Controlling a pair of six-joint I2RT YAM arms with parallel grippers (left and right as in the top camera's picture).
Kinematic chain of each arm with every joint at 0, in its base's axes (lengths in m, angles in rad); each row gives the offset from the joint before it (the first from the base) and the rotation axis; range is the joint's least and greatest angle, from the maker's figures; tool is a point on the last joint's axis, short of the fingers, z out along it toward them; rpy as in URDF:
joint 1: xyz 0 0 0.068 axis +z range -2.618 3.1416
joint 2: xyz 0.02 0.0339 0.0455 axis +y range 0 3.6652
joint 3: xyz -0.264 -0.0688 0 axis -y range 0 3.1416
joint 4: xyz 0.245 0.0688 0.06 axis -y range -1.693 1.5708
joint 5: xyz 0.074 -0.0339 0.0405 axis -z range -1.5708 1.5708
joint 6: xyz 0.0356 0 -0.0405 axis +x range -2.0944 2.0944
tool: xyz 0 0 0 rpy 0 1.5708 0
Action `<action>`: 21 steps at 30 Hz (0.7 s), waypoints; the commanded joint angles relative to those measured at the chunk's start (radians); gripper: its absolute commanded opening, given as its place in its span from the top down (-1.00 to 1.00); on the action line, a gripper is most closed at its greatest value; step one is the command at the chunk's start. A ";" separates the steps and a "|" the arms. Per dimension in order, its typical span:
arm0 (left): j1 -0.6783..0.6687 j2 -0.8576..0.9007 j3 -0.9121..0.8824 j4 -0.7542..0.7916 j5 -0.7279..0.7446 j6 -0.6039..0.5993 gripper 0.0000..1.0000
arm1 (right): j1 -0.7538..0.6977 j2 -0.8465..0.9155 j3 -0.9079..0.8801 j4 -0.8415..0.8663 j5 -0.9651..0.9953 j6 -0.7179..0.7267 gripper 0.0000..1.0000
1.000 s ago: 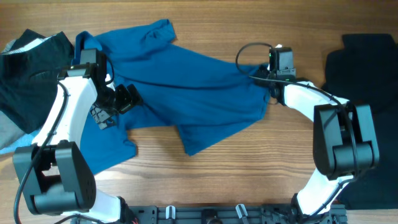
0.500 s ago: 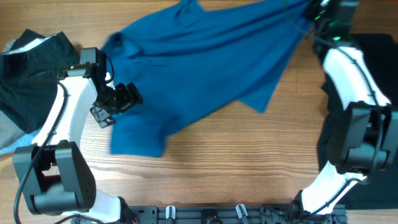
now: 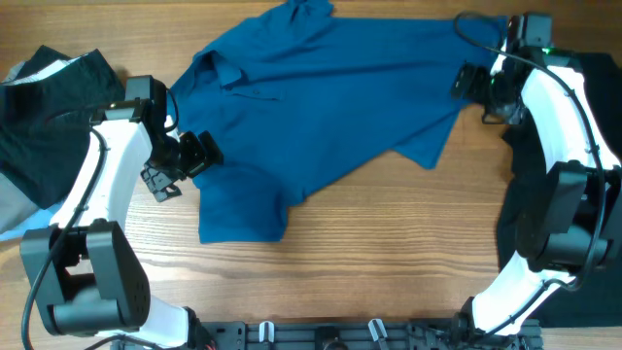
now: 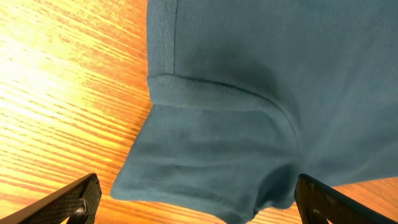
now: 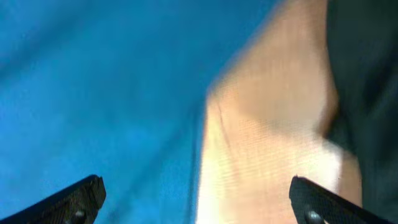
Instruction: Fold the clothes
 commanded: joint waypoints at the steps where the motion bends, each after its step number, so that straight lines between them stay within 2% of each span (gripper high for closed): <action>1: -0.002 -0.001 -0.007 -0.018 -0.013 0.020 -1.00 | 0.000 -0.011 0.007 -0.132 -0.051 0.006 -0.99; 4: -0.002 -0.001 -0.007 -0.033 -0.018 0.020 -1.00 | 0.000 -0.011 -0.007 -0.220 -0.096 0.003 -0.99; 9: -0.002 0.000 -0.007 -0.036 -0.026 0.020 -1.00 | 0.000 -0.011 -0.065 -0.266 -0.111 -0.002 -0.94; 21: -0.002 0.000 -0.084 0.019 -0.035 0.023 -1.00 | 0.000 -0.101 -0.281 -0.208 -0.237 0.002 -0.93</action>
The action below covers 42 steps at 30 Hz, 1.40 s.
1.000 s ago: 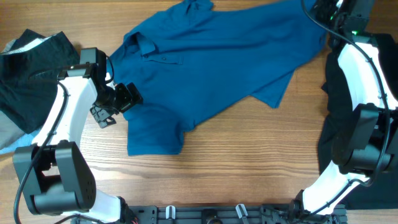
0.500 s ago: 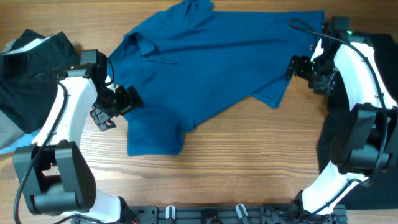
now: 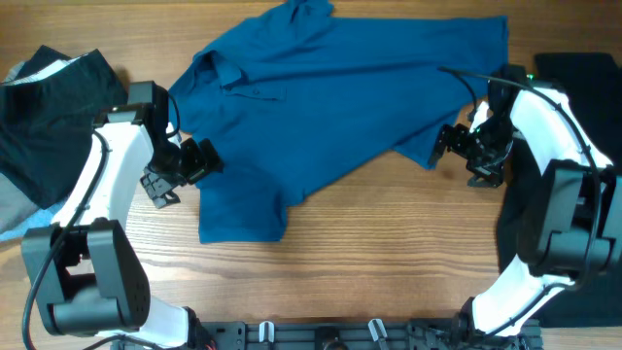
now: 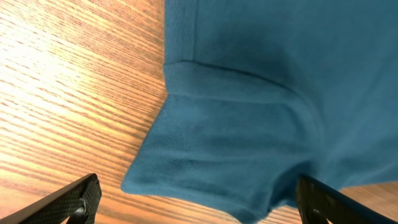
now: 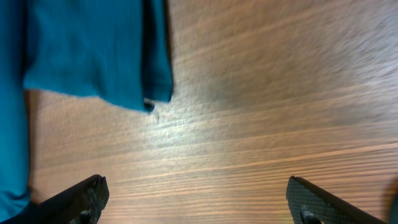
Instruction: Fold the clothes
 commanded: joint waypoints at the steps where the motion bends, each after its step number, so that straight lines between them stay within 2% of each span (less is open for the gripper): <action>1: -0.002 0.000 -0.059 0.033 -0.013 0.018 -1.00 | 0.000 -0.071 -0.053 0.013 -0.059 -0.001 -0.93; 4: -0.002 0.000 -0.080 0.053 -0.013 0.018 -1.00 | 0.002 -0.071 -0.095 0.070 -0.080 0.000 -0.93; 8: -0.002 0.000 -0.084 0.067 -0.013 0.018 -1.00 | 0.014 -0.071 -0.189 0.220 -0.206 0.013 -0.91; 11: -0.002 0.000 -0.084 0.067 -0.013 0.018 -1.00 | 0.027 -0.071 -0.245 0.305 -0.213 0.079 -0.88; 15: -0.002 0.000 -0.084 0.068 -0.013 0.019 -1.00 | 0.033 -0.071 -0.286 0.389 -0.221 0.081 -0.78; 18: -0.002 0.000 -0.084 0.068 -0.013 0.019 -1.00 | 0.032 -0.071 -0.287 0.389 -0.145 0.083 -0.69; 21: -0.002 0.000 -0.084 0.068 -0.013 0.019 -1.00 | 0.023 -0.071 -0.287 0.370 0.002 0.149 -0.70; 25: -0.002 0.000 -0.084 0.067 -0.013 0.019 -1.00 | -0.021 -0.071 -0.280 0.395 0.131 0.167 -0.69; 33: -0.002 0.000 -0.084 0.062 -0.013 0.018 -1.00 | -0.204 -0.071 -0.221 0.569 0.393 0.126 -0.58; 42: -0.002 0.000 -0.084 0.056 -0.012 0.018 -1.00 | -0.417 -0.071 -0.101 0.575 0.568 0.126 -0.58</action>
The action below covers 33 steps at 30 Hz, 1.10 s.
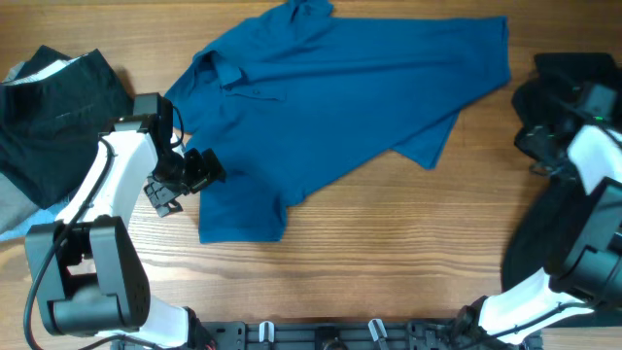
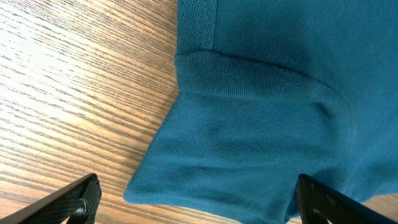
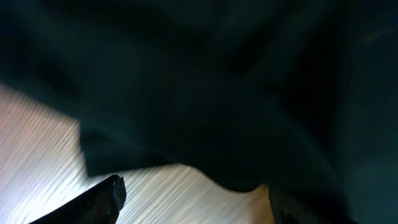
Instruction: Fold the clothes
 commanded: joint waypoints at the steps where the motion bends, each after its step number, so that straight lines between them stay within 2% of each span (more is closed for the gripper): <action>1: -0.002 0.000 -0.005 -0.001 -0.009 0.011 -1.00 | -0.104 0.009 0.068 -0.023 0.129 -0.006 -0.57; 7: -0.002 0.000 -0.005 0.000 -0.009 0.011 -1.00 | -0.217 0.009 0.122 -0.084 0.063 0.029 -0.51; 10: -0.002 0.000 -0.005 0.000 -0.009 0.011 -1.00 | -0.222 0.003 0.140 -0.072 -0.126 -0.013 -0.51; 14: -0.002 0.000 -0.005 0.000 -0.009 0.011 -1.00 | -0.187 -0.003 0.144 0.013 -0.529 -0.241 -0.50; 15: -0.002 0.000 -0.005 0.000 -0.009 0.011 -1.00 | -0.175 -0.003 0.144 0.023 -0.559 -0.265 -0.50; 18: -0.002 0.000 -0.005 0.000 -0.009 0.011 -1.00 | -0.122 -0.002 0.144 0.040 -0.508 -0.320 -0.53; 21: -0.002 0.000 -0.005 -0.001 -0.009 0.011 -1.00 | -0.064 0.005 0.143 0.051 -0.363 -0.400 -0.54; 27: -0.002 0.000 -0.005 -0.004 -0.009 0.011 -1.00 | -0.028 0.044 0.129 0.082 -0.045 -0.338 -0.65; 33: -0.002 0.000 -0.005 -0.008 -0.009 0.011 -1.00 | -0.029 0.113 0.129 0.092 -0.049 -0.350 -0.74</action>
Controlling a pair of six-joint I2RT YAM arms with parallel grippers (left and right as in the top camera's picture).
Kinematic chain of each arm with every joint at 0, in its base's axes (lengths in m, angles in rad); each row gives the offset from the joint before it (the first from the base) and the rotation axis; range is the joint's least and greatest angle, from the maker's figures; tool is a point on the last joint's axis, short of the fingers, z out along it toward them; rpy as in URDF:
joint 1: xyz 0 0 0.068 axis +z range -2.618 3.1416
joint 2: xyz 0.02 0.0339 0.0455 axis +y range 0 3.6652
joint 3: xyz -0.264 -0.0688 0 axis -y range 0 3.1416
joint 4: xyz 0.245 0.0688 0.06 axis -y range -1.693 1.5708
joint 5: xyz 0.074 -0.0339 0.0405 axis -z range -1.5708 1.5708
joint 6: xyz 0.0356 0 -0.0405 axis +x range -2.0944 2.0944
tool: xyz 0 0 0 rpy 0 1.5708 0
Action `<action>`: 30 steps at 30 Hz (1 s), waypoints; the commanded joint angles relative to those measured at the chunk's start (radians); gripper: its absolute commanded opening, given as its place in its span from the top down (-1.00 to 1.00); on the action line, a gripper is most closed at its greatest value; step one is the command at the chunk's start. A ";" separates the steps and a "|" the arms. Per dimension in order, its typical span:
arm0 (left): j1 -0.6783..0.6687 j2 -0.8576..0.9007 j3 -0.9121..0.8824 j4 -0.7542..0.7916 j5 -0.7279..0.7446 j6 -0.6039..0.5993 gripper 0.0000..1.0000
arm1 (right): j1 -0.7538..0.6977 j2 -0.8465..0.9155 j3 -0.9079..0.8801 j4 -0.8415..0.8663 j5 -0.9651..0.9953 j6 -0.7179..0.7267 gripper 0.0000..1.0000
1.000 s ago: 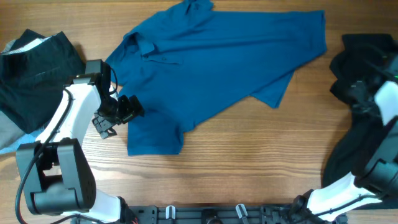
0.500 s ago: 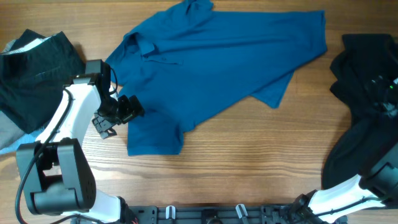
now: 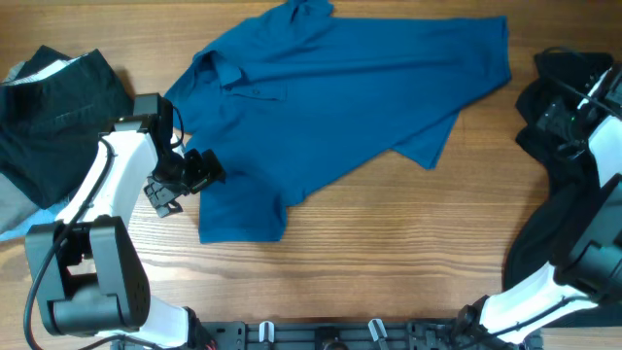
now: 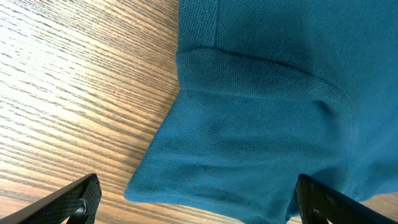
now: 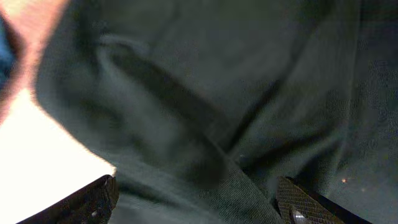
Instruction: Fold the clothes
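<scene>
A blue polo shirt (image 3: 340, 87) lies spread across the table, collar toward the left. Its near sleeve (image 3: 243, 209) points at the front edge. My left gripper (image 3: 199, 170) is open at the outer side of that sleeve. In the left wrist view the sleeve (image 4: 249, 155) fills the space ahead of the open gripper (image 4: 198, 208), and nothing is held. My right gripper (image 3: 559, 117) is open over a dark crumpled garment (image 3: 573, 73) at the far right. In the right wrist view that dark cloth (image 5: 249, 93) lies under the gripper (image 5: 198, 205).
A pile of black clothes (image 3: 58, 87) sits at the far left, with a pale grey-blue piece (image 3: 15, 219) below it. More dark cloth (image 3: 569, 262) hangs along the right edge. The wooden table (image 3: 389, 253) shows bare in front of the shirt.
My right gripper has shifted a little farther right and back over the dark garment. The left gripper and the blue shirt are where they were.
My right gripper was open at the shirt's far right hem. Then it was beside the shirt's right sleeve tip, then off the shirt over the dark garment, where it is now. My left gripper stayed open by the near sleeve, edging slightly closer.
</scene>
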 commanded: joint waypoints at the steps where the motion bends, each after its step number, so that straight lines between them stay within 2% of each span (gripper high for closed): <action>1: -0.002 0.000 -0.005 -0.003 -0.009 0.011 -1.00 | 0.000 0.069 0.009 -0.003 0.042 -0.018 -0.74; 5: -0.002 0.000 -0.005 -0.003 -0.009 0.011 -1.00 | 0.000 0.107 0.009 -0.002 -0.077 -0.071 -0.74; 7: -0.002 0.000 -0.005 -0.003 -0.009 0.011 -1.00 | 0.000 0.115 0.009 -0.001 -0.077 -0.074 -0.72; 9: -0.002 0.000 -0.005 -0.004 -0.009 0.011 -1.00 | 0.000 0.117 0.009 0.002 -0.054 -0.073 -0.57; 11: -0.002 0.000 -0.005 -0.005 -0.009 0.011 -1.00 | 0.000 0.117 0.009 0.002 0.012 -0.045 -0.22; 12: -0.002 0.000 -0.005 -0.008 -0.009 0.011 -1.00 | -0.001 0.117 0.009 0.000 0.070 0.004 0.40; 13: -0.002 0.000 -0.005 -0.008 -0.009 0.011 -1.00 | -0.001 0.117 0.009 -0.002 0.092 0.026 0.76; 14: -0.002 0.000 -0.005 -0.010 -0.009 0.011 -1.00 | -0.002 0.117 0.009 -0.003 0.116 0.056 0.91; 20: -0.002 0.000 -0.005 -0.018 -0.009 0.011 -1.00 | -0.048 0.107 0.027 -0.019 0.127 0.196 0.92; 27: -0.002 0.000 -0.005 -0.018 -0.009 0.008 -1.00 | -0.144 0.026 0.059 -0.024 0.158 0.211 0.92; 30: -0.002 0.000 -0.005 -0.018 -0.009 0.008 -1.00 | -0.204 -0.022 0.059 -0.027 0.160 0.276 0.92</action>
